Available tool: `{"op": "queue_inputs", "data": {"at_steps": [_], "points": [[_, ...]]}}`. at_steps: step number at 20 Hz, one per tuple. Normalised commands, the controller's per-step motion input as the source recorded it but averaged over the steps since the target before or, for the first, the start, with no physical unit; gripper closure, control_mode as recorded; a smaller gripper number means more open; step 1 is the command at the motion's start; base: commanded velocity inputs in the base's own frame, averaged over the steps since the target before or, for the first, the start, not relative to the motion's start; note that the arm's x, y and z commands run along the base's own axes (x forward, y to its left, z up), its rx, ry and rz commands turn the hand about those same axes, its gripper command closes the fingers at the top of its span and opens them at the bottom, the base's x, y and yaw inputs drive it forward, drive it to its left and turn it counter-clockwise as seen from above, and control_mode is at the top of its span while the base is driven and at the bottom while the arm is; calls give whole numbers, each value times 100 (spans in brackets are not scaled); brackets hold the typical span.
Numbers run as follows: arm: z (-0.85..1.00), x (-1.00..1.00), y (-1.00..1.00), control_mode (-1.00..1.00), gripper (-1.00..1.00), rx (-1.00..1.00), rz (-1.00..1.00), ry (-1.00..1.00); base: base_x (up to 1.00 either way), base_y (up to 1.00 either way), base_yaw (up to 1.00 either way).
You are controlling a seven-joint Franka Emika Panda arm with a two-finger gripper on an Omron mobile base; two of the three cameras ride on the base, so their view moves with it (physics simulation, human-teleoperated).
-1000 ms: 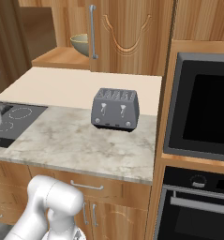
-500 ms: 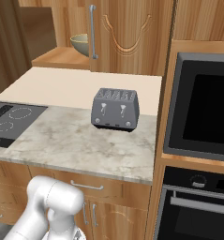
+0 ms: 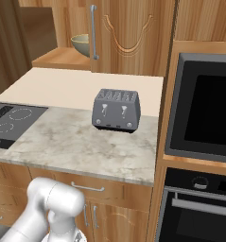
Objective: Pick the mug and place it in the sink. Pick the bowl and place it in the open cabinet and then close the cabinet.
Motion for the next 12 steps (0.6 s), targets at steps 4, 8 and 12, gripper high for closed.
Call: {"op": "queue_inputs", "data": {"at_steps": [4,8,12], "points": [[-12,63,54,-100,-100,0,-16,0,0,0,0],[-15,64,50,-100,-100,0,-13,0,0,0,0],[-17,46,41,-100,-100,0,-6,0,0,0,0]]}}
